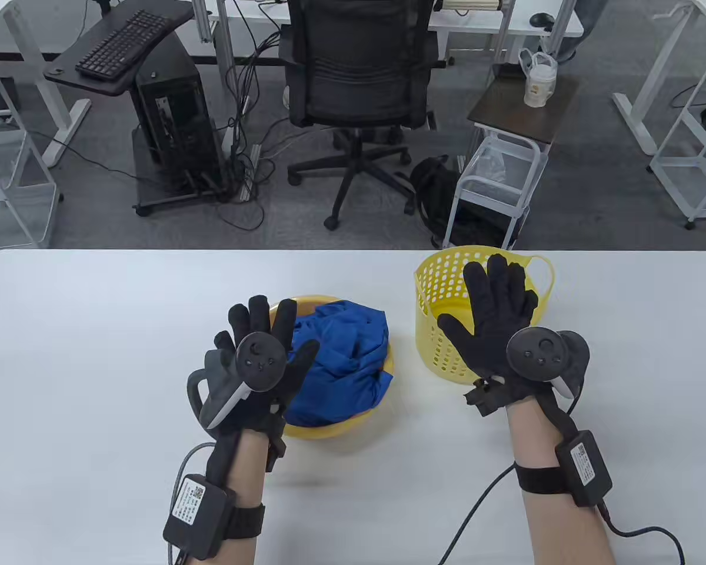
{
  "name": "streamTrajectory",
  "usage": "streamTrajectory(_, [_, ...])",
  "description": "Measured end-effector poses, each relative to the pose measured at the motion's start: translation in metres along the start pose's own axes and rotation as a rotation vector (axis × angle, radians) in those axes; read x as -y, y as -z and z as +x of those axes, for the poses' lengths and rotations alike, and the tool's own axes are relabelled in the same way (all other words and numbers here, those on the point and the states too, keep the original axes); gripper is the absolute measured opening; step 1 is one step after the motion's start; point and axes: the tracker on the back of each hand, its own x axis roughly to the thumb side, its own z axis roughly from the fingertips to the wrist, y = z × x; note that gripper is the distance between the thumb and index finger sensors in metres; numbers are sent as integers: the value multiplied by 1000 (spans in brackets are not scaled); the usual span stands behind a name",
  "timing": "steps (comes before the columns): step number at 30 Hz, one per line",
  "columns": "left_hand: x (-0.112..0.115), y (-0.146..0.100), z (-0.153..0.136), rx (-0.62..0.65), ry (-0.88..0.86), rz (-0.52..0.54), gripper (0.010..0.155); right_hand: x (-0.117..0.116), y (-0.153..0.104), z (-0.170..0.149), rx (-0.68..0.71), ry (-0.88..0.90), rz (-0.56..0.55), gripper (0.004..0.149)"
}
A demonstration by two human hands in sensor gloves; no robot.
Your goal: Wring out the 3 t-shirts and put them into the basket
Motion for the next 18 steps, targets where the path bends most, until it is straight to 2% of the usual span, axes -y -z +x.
streamTrajectory(9, [2, -4, 5, -2, 52, -3, 74, 4, 1, 13, 25, 4, -15, 84])
streamTrajectory(13, [1, -5, 5, 6, 43, 7, 79, 5, 2, 16, 30, 7, -22, 83])
streamTrajectory(15, [7, -3, 7, 1, 62, 6, 81, 5, 3, 16, 31, 16, -20, 83])
streamTrajectory(18, [26, 6, 11, 3, 110, -85, 87, 4, 3, 17, 21, 56, -26, 83])
